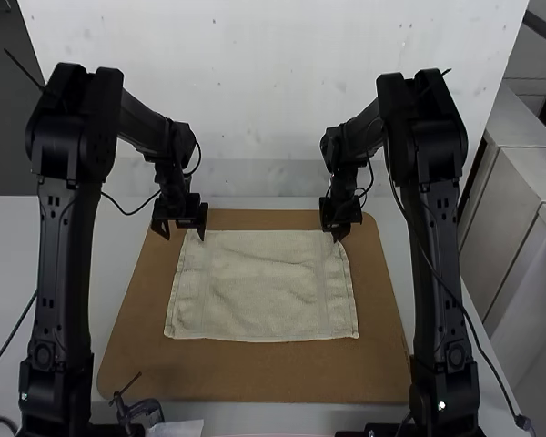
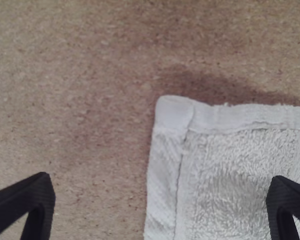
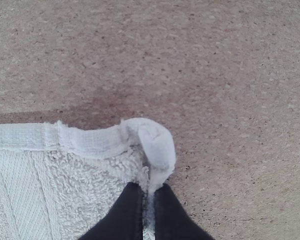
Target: Fold the towel.
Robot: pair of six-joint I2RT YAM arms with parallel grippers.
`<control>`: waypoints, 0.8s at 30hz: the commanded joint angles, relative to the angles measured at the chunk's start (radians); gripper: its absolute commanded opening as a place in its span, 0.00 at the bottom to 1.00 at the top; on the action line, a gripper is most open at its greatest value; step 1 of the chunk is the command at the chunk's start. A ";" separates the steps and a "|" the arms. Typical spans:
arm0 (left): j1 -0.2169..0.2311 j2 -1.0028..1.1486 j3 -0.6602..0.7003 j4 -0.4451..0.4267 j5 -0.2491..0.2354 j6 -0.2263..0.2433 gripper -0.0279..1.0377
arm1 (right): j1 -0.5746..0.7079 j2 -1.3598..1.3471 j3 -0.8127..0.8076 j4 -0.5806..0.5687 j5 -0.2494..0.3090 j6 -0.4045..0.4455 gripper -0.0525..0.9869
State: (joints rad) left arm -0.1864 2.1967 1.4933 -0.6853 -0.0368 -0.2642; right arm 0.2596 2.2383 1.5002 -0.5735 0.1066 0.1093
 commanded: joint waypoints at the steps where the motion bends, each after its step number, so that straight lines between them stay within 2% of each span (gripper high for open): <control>1: -0.008 0.057 0.074 -0.037 0.012 -0.040 0.86 | -0.008 0.046 -0.024 -0.009 0.059 0.010 0.06; 3: -0.004 0.094 0.108 -0.079 0.031 -0.055 0.74 | -0.006 0.038 -0.031 -0.006 0.062 0.010 0.06; 6: 0.001 0.147 0.157 -0.151 0.080 -0.072 0.48 | -0.002 0.018 -0.040 0.000 0.070 0.009 0.06; 8: -0.002 0.163 0.168 -0.160 0.089 -0.078 0.34 | 0.000 0.009 -0.043 0.001 0.070 0.007 0.06; 14: -0.022 0.176 0.179 -0.160 0.087 -0.083 0.04 | 0.003 -0.016 -0.084 0.024 0.070 0.006 0.06; 24: -0.010 0.126 0.191 -0.152 0.087 -0.118 0.04 | 0.000 -0.017 -0.060 0.095 0.068 0.009 0.06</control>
State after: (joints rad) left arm -0.1967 2.3169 1.6699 -0.8436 0.0299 -0.3584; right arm 0.2665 2.2127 1.4403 -0.4965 0.1257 0.1093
